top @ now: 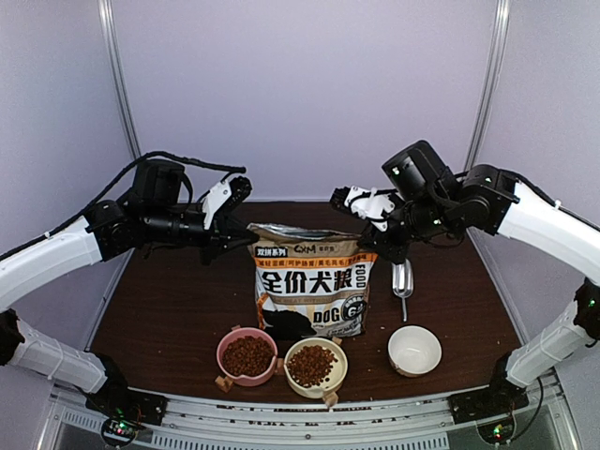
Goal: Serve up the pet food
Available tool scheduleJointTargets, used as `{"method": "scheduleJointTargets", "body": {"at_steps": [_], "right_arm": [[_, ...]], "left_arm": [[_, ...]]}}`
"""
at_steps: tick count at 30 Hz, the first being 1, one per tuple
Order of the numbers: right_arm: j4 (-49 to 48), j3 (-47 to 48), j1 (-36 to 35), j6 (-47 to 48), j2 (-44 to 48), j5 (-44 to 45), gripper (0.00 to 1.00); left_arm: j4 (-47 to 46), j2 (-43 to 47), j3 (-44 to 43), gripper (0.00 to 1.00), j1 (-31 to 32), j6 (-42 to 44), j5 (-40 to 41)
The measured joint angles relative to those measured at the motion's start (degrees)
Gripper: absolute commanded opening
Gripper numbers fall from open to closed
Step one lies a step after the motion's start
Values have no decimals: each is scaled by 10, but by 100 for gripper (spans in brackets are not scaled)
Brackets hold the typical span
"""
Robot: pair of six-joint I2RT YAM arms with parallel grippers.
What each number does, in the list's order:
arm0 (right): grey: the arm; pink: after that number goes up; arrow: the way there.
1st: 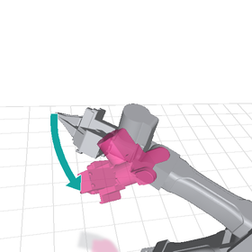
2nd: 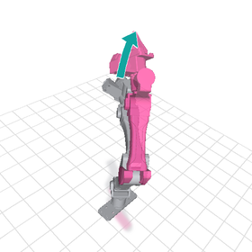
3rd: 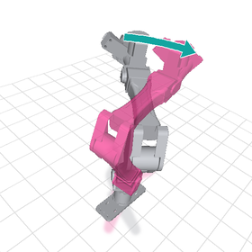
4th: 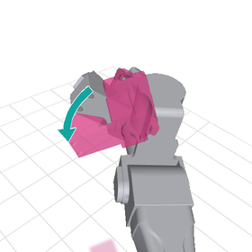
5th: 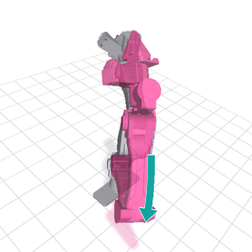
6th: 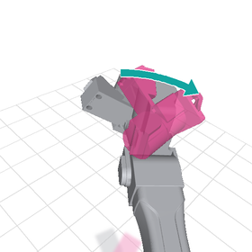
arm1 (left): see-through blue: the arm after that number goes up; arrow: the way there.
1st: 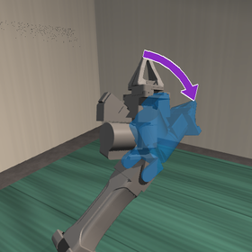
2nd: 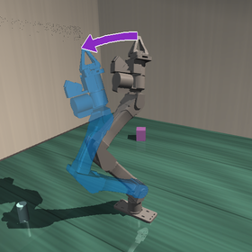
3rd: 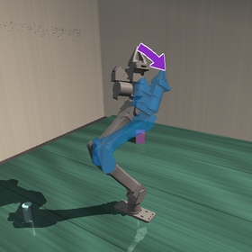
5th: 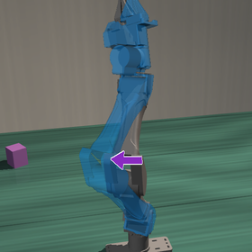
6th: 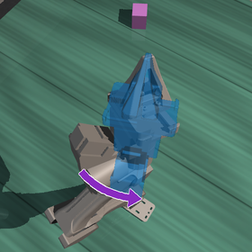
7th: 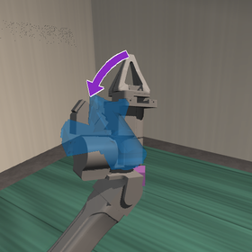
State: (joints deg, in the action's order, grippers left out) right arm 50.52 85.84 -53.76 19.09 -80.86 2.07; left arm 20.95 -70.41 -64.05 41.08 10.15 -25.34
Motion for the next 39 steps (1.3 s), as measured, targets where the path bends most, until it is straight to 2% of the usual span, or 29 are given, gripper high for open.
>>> {"method": "scheduleJointTargets", "body": {"at_steps": [3, 12, 17, 22, 25, 31, 39], "right_arm": [[1, 4, 0, -1, -1, -5, 0], [1, 5, 0, 2, -1, -8, 0], [4, 9, 0, -1, -3, -14, 16], [2, 24, -3, -4, -17, -26, 18], [3, 35, -7, -4, -30, -28, 16], [0, 40, -9, -1, -38, -23, 0], [-1, 40, -12, 2, -38, -17, 0]], "left_arm": [[0, 0, 0, 0, 0, 0, 0], [0, 0, 0, 0, 0, 0, -2], [1, 0, 0, 0, 0, 0, -2], [1, 0, 0, 0, -1, 0, -2], [1, 0, 0, 0, -1, 0, -2], [1, 0, 0, 0, -1, 1, -3], [2, 0, 0, 0, -1, 3, -3]]}}
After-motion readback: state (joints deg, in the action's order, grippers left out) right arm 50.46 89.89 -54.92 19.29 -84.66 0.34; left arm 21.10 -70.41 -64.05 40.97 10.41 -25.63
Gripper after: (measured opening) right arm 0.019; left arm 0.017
